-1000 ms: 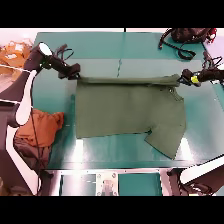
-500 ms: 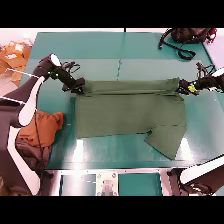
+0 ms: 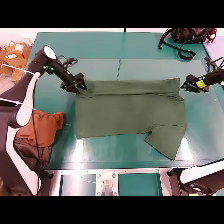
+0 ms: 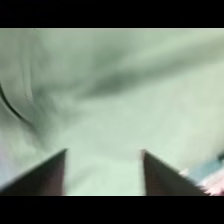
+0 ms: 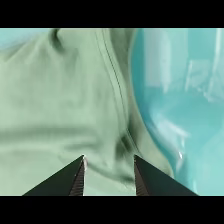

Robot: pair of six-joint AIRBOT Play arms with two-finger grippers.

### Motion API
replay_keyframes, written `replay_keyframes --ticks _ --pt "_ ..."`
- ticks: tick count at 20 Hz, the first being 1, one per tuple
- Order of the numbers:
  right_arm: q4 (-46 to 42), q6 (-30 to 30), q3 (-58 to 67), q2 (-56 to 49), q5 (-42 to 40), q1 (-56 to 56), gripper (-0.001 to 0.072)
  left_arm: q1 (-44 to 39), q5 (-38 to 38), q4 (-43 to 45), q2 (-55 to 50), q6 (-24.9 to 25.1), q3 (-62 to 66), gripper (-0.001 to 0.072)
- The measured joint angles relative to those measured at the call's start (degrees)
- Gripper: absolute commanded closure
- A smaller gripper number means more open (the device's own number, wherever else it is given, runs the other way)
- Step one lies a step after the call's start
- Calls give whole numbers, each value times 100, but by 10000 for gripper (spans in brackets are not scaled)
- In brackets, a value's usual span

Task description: Fold the shirts.

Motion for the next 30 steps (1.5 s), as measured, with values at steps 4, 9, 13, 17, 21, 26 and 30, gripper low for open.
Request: replay_keyframes --ticks 4,9,13,17,21,26,30 --pt "-251 168 -527 737 616 -175 604 46 -789 385 389 72 55 684" --pt "-472 317 -2393 2343 651 -789 673 -105 -695 752 1578 348 -1196 684" --pt "-612 597 -4129 3654 273 -1432 279 -170 389 787 3226 452 -3458 562" --pt "-546 754 -5482 4360 -2 -1484 213 -190 1464 732 4642 168 -5519 8" --pt "-319 809 -6183 4548 -358 -1099 213 -201 2164 236 5191 17 -6771 8" --pt "-57 837 -6459 4415 -798 -514 218 -216 2723 -350 5351 138 -7670 9" --pt "225 695 -6500 4273 -979 -341 361 -874 3307 -568 5377 157 -7938 8"
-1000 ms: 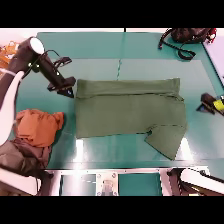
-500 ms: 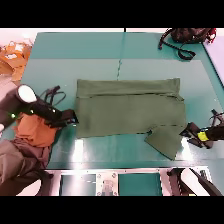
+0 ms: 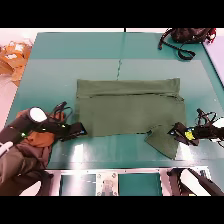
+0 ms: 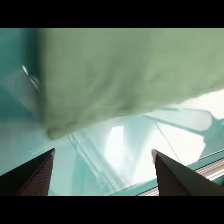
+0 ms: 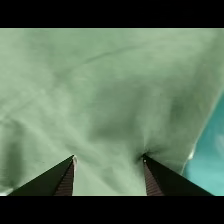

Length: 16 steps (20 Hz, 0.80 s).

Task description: Fold the shirts.

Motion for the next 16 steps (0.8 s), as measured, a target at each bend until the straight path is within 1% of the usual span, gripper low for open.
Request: replay_keyframes --ticks 1,4,6,8,10,11,12,14,16 --pt "44 -42 -4 -31 -46 17 381 -278 256 -24 4 -72 -28 9" --pt "181 -149 0 -66 -103 48 383 -922 949 -66 7 -354 -74 10" --pt "262 -197 7 -74 -162 59 382 -1150 1316 -55 7 -531 -87 9" --pt "306 -225 13 -79 -203 63 381 -1272 1502 -50 9 -691 -94 10" --pt "332 -243 15 -79 -216 63 377 -1333 1456 -52 11 -820 -85 9" --pt "341 -245 15 -79 -225 63 374 -1355 1316 -55 13 -887 -74 9" --pt "343 -247 17 -79 -225 63 332 -1370 1113 -52 13 -951 -66 9" --pt "365 -251 26 -79 -227 63 327 -1388 901 -7 15 -1082 -55 9" --pt "328 -251 61 -79 -225 63 327 -1401 885 87 13 -1239 -66 9"
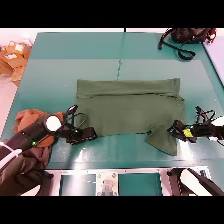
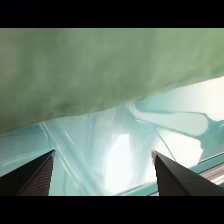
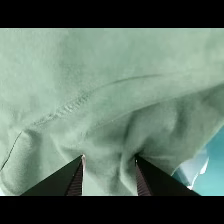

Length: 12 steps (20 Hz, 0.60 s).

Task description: Fold the shirts.

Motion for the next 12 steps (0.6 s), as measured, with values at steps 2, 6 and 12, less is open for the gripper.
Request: replay_keyframes --ticks 2,6,12 --pt "-46 -2 76 0 79 0 304 0 229 79 -57 -153 -52 9" --pt "-83 2 286 0 219 0 279 -4 614 31 -372 -328 -90 288" --pt "-186 15 595 0 476 -26 200 55 1257 243 -664 -271 4 683"
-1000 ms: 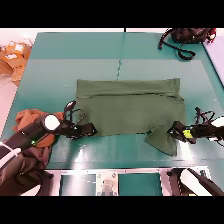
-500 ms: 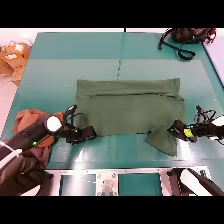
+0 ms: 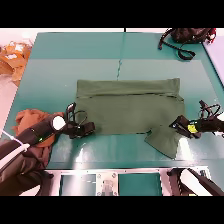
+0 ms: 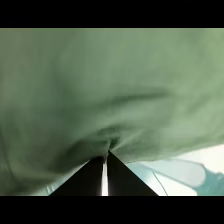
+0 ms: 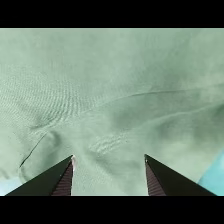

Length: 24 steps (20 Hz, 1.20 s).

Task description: Fold the shirts.

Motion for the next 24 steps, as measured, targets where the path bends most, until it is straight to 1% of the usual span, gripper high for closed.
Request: replay_keyframes --ticks 2,6,8,12,13,14,15,16,17,18,21,24 --pt "-297 138 85 0 151 -114 199 173 -68 157 -26 81 105 683" --pt "-1088 575 39 0 455 -319 199 579 -411 352 -44 437 225 683" --pt "-1154 708 -114 0 540 -310 199 675 -520 369 -44 588 247 683" --pt "-918 815 -577 7 511 -48 201 750 -603 378 -46 743 262 683" --pt "-846 837 -678 13 459 13 214 756 -616 380 -46 767 267 683" --pt "-695 826 -767 24 376 68 256 763 -625 380 -46 789 267 683" --pt "-470 765 -835 20 289 107 378 767 -645 382 -46 813 267 683" --pt "-286 678 -879 9 153 138 538 769 -669 382 -46 846 269 683" --pt "-170 553 -901 4 -13 155 635 774 -710 382 -44 898 269 683" --pt "-61 417 -901 0 -103 168 687 774 -780 387 -42 957 273 683" --pt "175 90 -772 -13 -146 195 697 774 -1167 640 -42 1064 393 684" --pt "131 20 -551 44 188 199 698 778 -1805 1150 -37 1067 800 684"
